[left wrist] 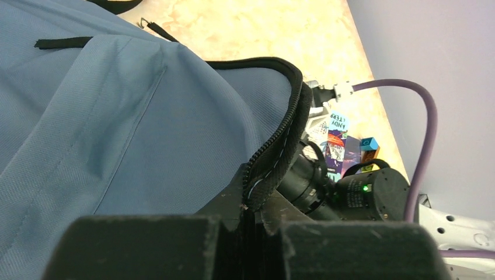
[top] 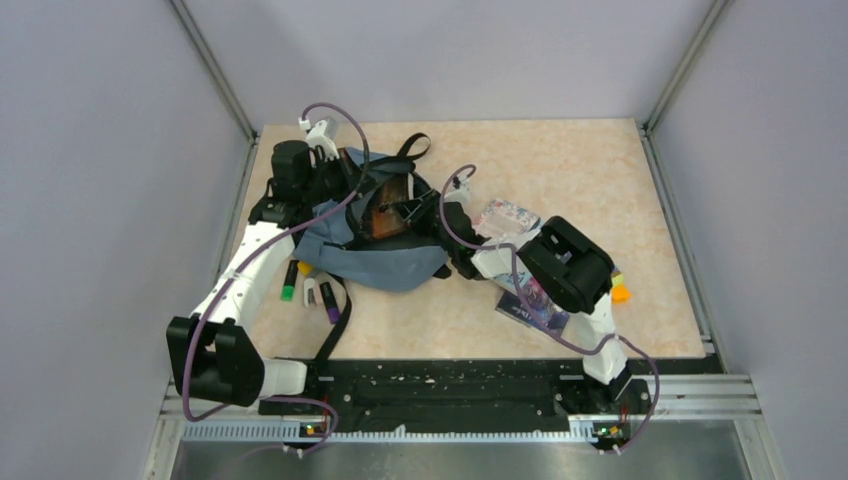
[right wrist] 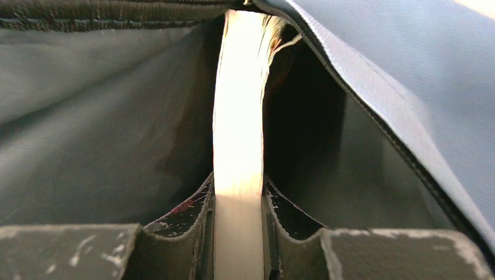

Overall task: Pack the student bag
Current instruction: Place the book in the student bag.

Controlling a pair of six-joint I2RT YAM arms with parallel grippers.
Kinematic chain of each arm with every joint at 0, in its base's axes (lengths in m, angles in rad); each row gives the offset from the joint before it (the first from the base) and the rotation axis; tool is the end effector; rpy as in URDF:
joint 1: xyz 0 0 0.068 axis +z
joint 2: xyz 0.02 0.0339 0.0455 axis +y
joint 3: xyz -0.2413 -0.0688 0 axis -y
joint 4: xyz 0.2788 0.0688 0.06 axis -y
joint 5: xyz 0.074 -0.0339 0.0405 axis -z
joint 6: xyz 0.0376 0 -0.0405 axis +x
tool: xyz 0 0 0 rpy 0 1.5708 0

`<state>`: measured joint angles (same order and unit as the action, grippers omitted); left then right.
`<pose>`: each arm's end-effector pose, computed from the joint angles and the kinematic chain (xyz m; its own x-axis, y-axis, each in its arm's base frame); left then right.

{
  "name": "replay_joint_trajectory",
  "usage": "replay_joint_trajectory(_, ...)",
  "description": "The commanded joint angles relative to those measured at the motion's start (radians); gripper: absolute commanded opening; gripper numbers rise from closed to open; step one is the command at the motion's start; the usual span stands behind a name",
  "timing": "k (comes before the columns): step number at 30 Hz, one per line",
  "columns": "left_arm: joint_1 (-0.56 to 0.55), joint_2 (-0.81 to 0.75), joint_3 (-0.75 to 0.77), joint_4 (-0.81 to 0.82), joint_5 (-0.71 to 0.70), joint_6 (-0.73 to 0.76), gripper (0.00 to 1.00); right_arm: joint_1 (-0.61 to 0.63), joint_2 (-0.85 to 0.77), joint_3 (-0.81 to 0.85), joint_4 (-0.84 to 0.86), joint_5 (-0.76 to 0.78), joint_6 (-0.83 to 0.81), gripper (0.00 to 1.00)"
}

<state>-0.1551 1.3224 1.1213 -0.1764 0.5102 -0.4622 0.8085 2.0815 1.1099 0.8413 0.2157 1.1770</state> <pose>0.3382 -0.0715 0.3111 -0.5861 -0.3022 -0.7518 0.3597 0.7343 -0.5756 0.3197 0.3232 0.1132 -0.5515 0.7286 -0.4061 -0.1320 0.4045 0.9050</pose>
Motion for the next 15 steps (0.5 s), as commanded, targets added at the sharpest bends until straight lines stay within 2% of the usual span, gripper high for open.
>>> replay_joint_trajectory(1,-0.001,-0.027,0.035,0.11,0.084,-0.038,0.0,0.029,0.036,0.155,0.101,-0.022,-0.061,0.0)
replay_joint_trajectory(5,-0.001,-0.029,0.032,0.117,0.091,-0.042,0.0,0.038,0.028,0.177,0.054,0.015,-0.14,0.01)
replay_joint_trajectory(7,-0.001,-0.03,0.031,0.116,0.09,-0.042,0.0,0.038,0.013,0.161,0.036,0.043,-0.166,0.12)
replay_joint_trajectory(12,-0.001,-0.037,0.03,0.104,0.054,-0.028,0.0,0.038,-0.065,0.104,0.022,0.081,-0.289,0.46)
replay_joint_trajectory(15,-0.001,-0.038,0.037,0.077,0.029,-0.014,0.0,0.04,-0.136,0.069,0.016,0.071,-0.359,0.55)
